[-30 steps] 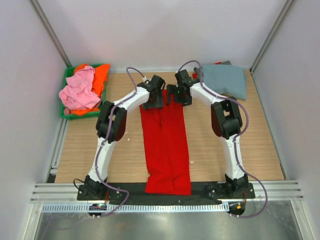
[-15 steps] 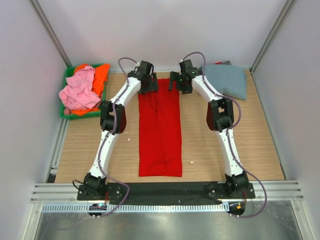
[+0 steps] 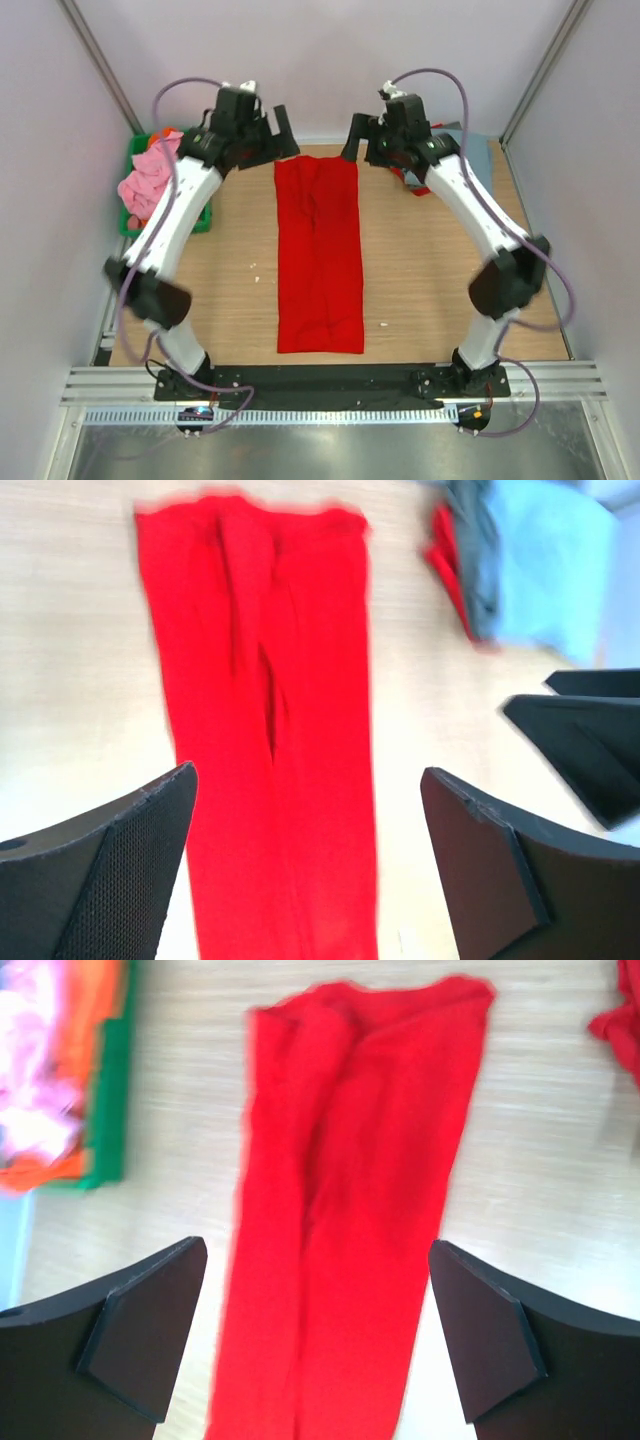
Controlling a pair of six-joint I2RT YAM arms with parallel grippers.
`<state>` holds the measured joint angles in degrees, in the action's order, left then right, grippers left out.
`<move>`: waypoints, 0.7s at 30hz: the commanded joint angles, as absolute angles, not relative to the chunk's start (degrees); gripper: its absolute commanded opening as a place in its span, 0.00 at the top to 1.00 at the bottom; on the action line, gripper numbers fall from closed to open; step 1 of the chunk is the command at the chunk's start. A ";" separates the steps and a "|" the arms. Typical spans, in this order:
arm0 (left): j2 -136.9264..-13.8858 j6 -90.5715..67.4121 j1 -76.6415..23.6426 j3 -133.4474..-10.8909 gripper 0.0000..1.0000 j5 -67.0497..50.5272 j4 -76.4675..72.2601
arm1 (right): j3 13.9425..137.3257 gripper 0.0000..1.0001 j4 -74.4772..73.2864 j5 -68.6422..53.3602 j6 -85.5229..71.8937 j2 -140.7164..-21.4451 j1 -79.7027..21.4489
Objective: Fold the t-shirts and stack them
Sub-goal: Fold the tshirt
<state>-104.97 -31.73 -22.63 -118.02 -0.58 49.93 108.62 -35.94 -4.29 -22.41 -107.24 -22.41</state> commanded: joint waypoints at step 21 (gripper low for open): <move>-49.04 -68.54 -56.68 -30.34 0.40 10.28 40.79 | 28.84 0.30 -32.00 4.05 -58.44 -48.95 -51.06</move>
<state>-48.25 -61.98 -54.72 -33.95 8.43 45.71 31.64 -36.84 4.36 -53.58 -47.66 -49.58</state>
